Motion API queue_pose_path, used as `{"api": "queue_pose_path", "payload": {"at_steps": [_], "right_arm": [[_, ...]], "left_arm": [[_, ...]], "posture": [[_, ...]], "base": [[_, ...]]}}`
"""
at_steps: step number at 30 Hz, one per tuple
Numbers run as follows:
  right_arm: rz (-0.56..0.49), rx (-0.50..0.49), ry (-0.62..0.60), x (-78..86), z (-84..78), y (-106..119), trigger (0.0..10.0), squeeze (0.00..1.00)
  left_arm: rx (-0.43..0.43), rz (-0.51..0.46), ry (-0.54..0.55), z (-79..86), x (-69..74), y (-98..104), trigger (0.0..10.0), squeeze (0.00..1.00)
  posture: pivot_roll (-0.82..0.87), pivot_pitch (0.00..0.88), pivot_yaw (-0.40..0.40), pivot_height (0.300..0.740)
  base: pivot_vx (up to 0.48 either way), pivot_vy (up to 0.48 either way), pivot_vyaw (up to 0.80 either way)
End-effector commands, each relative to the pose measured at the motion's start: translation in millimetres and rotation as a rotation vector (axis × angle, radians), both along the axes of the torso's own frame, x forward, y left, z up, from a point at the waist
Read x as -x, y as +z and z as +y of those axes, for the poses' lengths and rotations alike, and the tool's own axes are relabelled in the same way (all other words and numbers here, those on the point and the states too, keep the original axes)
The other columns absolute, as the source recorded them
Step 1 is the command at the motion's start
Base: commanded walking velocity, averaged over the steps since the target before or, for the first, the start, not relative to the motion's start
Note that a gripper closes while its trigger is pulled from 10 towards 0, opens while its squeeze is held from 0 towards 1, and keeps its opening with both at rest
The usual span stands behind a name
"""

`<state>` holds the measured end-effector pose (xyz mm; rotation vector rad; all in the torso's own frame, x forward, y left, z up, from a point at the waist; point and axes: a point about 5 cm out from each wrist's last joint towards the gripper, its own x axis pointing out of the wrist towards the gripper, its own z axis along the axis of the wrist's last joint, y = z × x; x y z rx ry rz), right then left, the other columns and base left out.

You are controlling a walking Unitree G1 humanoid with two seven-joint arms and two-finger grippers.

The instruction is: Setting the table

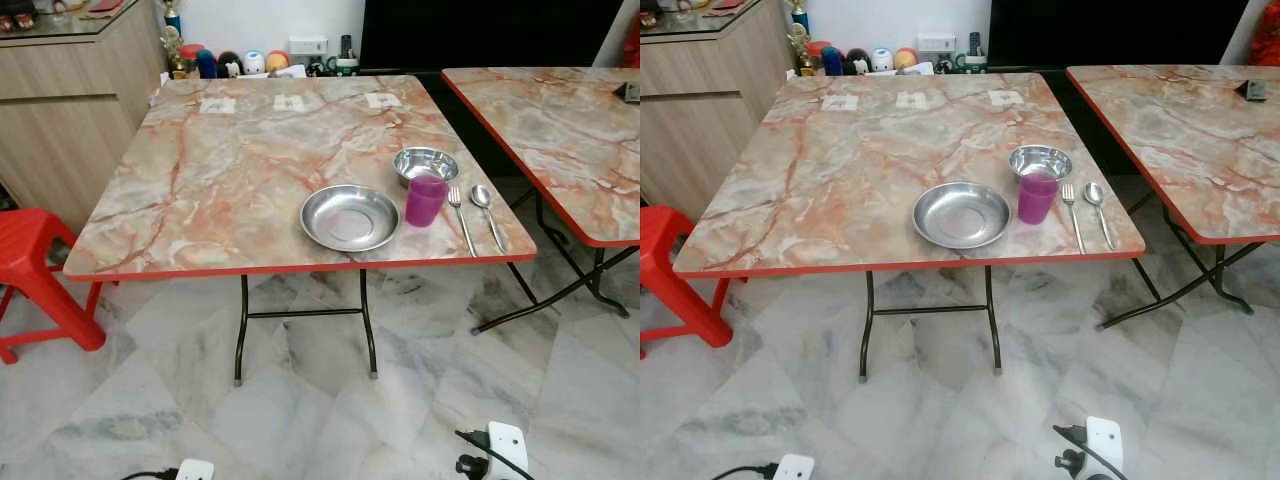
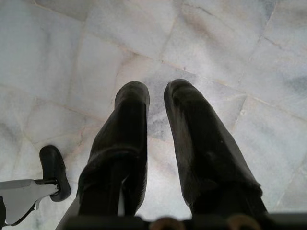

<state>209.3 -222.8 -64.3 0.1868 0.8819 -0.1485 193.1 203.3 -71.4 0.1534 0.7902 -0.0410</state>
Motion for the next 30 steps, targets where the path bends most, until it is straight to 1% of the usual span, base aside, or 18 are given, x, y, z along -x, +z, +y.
{"api": "queue_pose_path", "payload": {"at_steps": [1,3,4,5,7,9,10,12,14,17,18,20,23,24,25,26,27,30], "right_arm": [[0.011,0.001,0.0,2.7,-0.2,-2,10.0,0.0],[0.009,0.001,-0.003,2.8,-0.5,-1,10.0,0.0],[0.006,0.001,-0.013,3.0,-1.1,-1,10.0,0.0],[0.006,0.001,-0.013,3.0,-1.1,-1,10.0,0.0],[0.006,0.002,-0.017,3.2,-1.7,-1,10.0,0.0],[0.007,0.003,-0.016,3.3,-1.8,-1,10.0,0.0],[0.009,0.005,-0.014,3.7,-2.4,-2,10.0,0.0],[0.008,0.007,-0.013,3.8,-3.6,-1,10.0,0.0],[0.002,0.009,-0.017,3.4,-5.5,-1,10.0,0.0],[0.007,0.02,-0.002,3.0,-7.2,0,10.0,0.0],[0.007,0.02,-0.002,3.0,-7.2,0,10.0,0.0],[0.002,0.018,0.006,2.3,-7.4,1,10.0,0.0],[-0.003,0.018,0.008,1.6,-7.4,1,10.0,0.0],[-0.003,0.022,0.009,1.0,-7.3,1,10.0,0.0],[-0.003,0.022,0.009,1.0,-7.3,1,10.0,0.0],[-0.005,0.023,0.004,0.7,-7.1,1,10.0,0.0],[-0.005,0.022,0.0,0.7,-6.7,1,10.0,0.0],[0.0,0.016,-0.018,1.7,-5.9,0,10.0,0.0]], "left_arm": [[-0.036,-0.052,-0.035,1.7,-6.0,5,10.0,0.0],[-0.044,-0.15,-0.035,3.6,-16.3,15,10.0,0.0],[-0.023,-0.268,-0.013,8.2,-25.5,28,10.0,0.0],[-0.023,-0.268,-0.013,8.2,-25.5,28,10.0,0.0],[-0.009,-0.35,-0.011,11.3,-28.7,37,10.0,0.0],[-0.005,-0.38,-0.014,12.3,-29.1,40,10.0,0.0],[0.04,-0.46,0.011,16.2,-24.9,49,10.0,0.0],[0.064,-0.518,0.009,18.0,-18.7,58,10.0,0.0],[0.072,-0.6,-0.018,16.2,-14.5,76,10.0,0.0],[0.096,-0.708,-0.025,9.2,-18.1,102,10.0,0.0],[0.096,-0.708,-0.025,9.2,-18.1,102,10.0,0.0],[0.097,-0.78,-0.075,-1.4,-27.8,119,10.0,0.0],[0.104,-0.812,-0.083,-4.3,-34.7,126,10.0,0.0],[0.111,-0.842,-0.095,-8.1,-48.2,133,10.0,0.0],[0.111,-0.842,-0.095,-8.1,-48.2,133,10.0,0.0],[0.117,-0.858,-0.112,-11.6,-57.3,137,10.0,0.0],[0.119,-0.863,-0.125,-13.4,-60.5,139,10.0,0.0],[0.136,-0.871,-0.145,-17.5,-64.9,143,10.0,0.0]], "posture": [[0.08,0.083,-0.029,0.74],[0.08,0.083,-0.028,0.74],[0.08,0.086,-0.025,0.74],[0.08,0.086,-0.025,0.74],[0.08,0.087,-0.025,0.74],[0.08,0.087,-0.025,0.74],[0.07,0.088,-0.025,0.74],[0.07,0.092,-0.027,0.74],[0.09,0.097,-0.032,0.74],[0.1,0.097,-0.038,0.74],[0.1,0.097,-0.038,0.74],[0.1,0.097,-0.043,0.74],[0.09,0.098,-0.041,0.74],[0.08,0.101,-0.039,0.74],[0.08,0.101,-0.039,0.74],[0.08,0.101,-0.036,0.74],[0.07,0.1,-0.032,0.74],[0.06,0.101,-0.027,0.74]], "base": [[0.0,0.0,0.0],[0.0,0.0,0.0],[0.0,0.0,0.0],[0.0,0.0,0.0],[0.0,0.0,0.0],[0.0,0.0,0.0],[0.0,0.0,0.0],[0.0,0.0,0.0],[0.0,0.0,0.0],[0.0,0.0,0.0],[0.0,0.0,0.0],[0.0,0.0,0.0],[0.0,0.0,0.0],[0.0,0.0,0.0],[0.0,0.0,0.0],[0.0,0.0,0.0],[0.0,0.0,0.0],[0.0,0.0,0.0]]}}
